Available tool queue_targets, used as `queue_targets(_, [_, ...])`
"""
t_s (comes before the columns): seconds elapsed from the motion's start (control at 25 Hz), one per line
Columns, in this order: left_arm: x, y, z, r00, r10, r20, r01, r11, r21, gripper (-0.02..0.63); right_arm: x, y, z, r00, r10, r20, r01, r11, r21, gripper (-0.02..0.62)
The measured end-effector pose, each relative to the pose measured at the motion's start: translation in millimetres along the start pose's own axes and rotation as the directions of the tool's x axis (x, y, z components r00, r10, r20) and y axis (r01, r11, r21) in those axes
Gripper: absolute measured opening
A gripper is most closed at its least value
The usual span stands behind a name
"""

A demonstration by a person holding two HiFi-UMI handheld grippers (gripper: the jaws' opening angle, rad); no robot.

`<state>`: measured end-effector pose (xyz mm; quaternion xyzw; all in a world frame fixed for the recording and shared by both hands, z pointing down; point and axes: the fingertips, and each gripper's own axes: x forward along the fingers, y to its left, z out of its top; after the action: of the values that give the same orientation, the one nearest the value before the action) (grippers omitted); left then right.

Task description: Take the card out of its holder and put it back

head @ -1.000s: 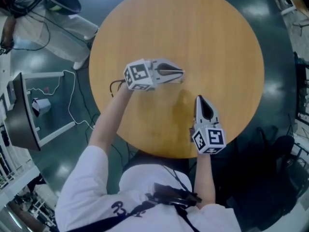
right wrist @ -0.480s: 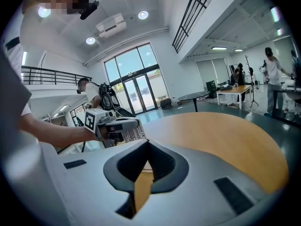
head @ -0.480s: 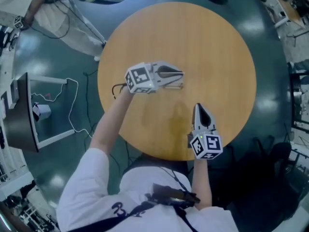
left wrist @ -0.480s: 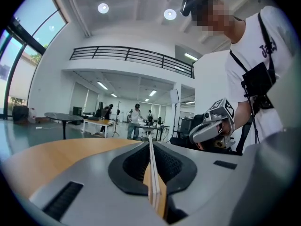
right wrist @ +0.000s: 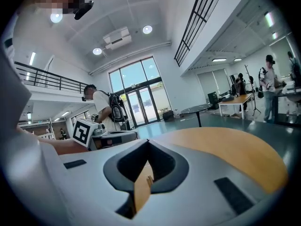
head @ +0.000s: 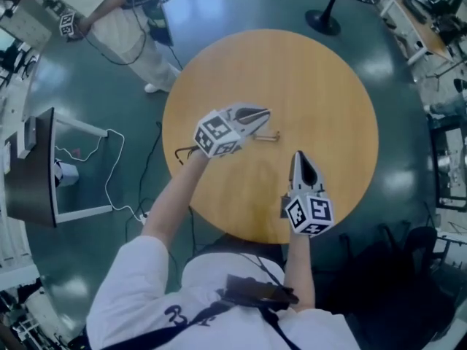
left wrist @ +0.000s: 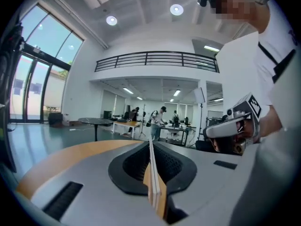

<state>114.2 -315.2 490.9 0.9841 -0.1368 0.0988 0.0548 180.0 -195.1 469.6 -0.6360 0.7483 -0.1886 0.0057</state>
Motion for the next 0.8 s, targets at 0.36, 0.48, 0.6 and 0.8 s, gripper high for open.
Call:
queue_targets(0.36, [-61.0,-32.4,48.8,0.964,0.250,0.092,-0.248,0.968,-0.031,0.028,-15.0,30.2,22.8,0.997,0.023,0.071,-0.020,0.999,-0.040,0.013])
queue_targets(0.48, [-80.8,-36.6,48.5,0.933,0.354,0.061,-0.354,0.935,-0.016,0.028,-19.8,44.8,28.2,0.995,0.032,0.096,-0.026,0.998,-0.063,0.012])
queue_targets(0.6, [-99.6,-37.7,42.3,0.889,0.458,0.026,-0.457,0.888,-0.049,0.028,-23.0,60.0,31.8,0.993,0.038,0.114,-0.028,0.996,-0.089,0.012])
queue_targets(0.8, [-123.6,-52.8,40.7,0.835,0.547,0.053,-0.541,0.835,-0.103,0.028,-28.0,75.0,36.9,0.991,-0.002,0.134,0.024,0.987,-0.160,0.013])
